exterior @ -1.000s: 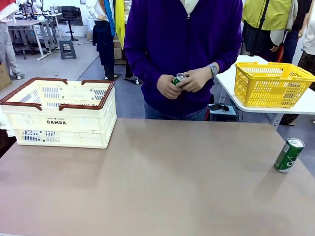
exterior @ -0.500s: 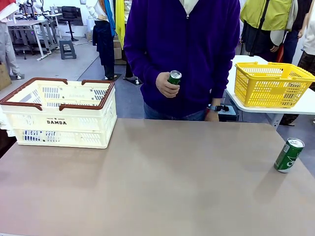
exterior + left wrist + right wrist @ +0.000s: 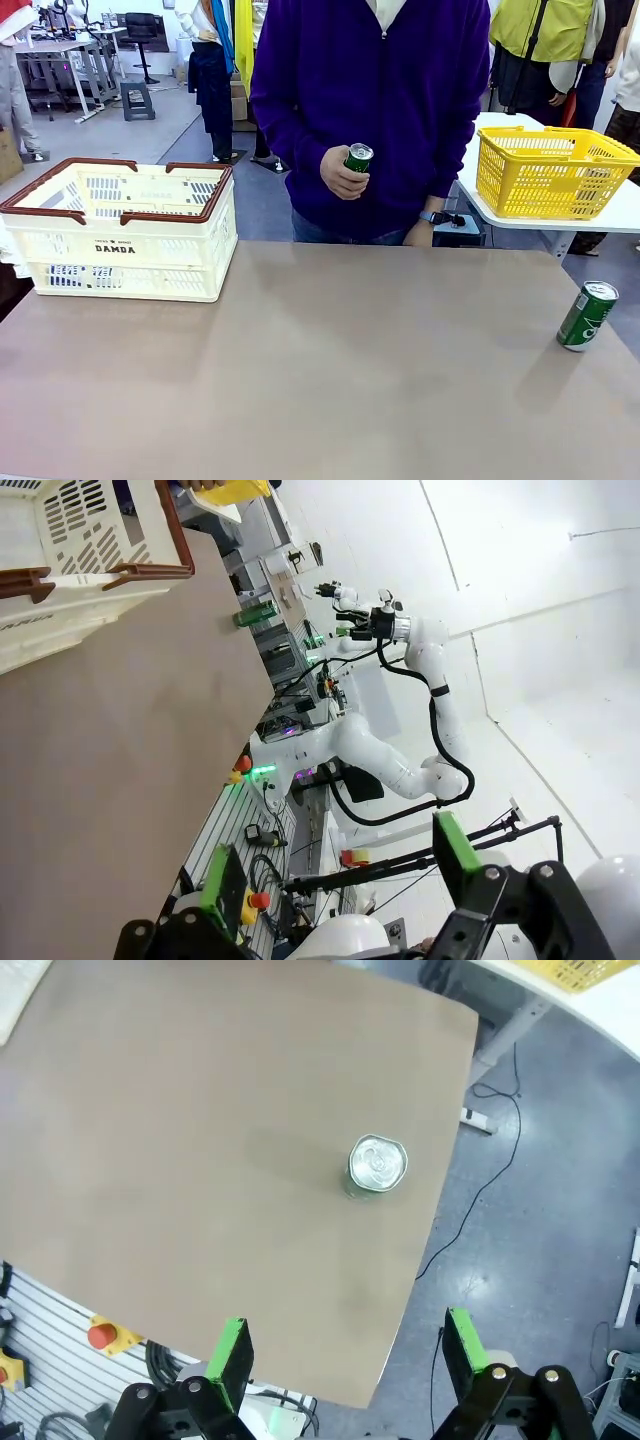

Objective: Place the drinks into the Shopping basket.
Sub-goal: Pick up one drink and place it into the Shopping basket.

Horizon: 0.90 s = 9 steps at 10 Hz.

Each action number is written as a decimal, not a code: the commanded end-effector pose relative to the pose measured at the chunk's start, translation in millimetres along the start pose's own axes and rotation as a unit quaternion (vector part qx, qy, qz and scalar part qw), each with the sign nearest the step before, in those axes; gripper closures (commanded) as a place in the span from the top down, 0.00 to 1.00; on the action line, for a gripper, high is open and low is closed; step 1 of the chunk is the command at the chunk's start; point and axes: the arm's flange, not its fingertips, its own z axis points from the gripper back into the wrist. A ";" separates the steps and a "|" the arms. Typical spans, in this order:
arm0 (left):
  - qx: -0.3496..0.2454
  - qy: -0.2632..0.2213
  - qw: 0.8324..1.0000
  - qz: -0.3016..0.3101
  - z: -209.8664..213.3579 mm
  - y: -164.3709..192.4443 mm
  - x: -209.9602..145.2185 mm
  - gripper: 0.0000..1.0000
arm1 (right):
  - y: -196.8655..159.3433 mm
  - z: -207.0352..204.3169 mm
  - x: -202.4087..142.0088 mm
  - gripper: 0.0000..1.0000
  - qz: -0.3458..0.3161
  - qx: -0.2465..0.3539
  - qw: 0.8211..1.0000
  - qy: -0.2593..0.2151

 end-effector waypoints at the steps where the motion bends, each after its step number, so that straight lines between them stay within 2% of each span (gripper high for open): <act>1: 0.000 -0.003 1.000 -0.002 -1.7 0.3 -1.3 1.00 | 1.7 1.2 -6.0 1.00 -0.013 -0.007 1.000 0.010; 2: 0.000 -0.003 1.000 -0.002 -1.7 0.3 -1.3 1.00 | 0.0 0.0 0.0 1.00 0.000 0.000 1.000 0.000; 4: 0.000 -0.003 1.000 -0.002 -1.7 0.3 -1.3 1.00 | 5.7 -52.1 21.6 1.00 -0.034 0.039 0.996 0.072; 6: 0.000 -0.003 1.000 -0.002 -1.7 0.3 -1.3 1.00 | 7.5 -92.4 28.0 1.00 -0.079 0.046 0.990 0.111; 9: 0.000 -0.003 1.000 -0.002 -1.7 0.3 -1.3 1.00 | 5.6 -131.9 30.3 1.00 -0.137 -0.041 0.979 0.143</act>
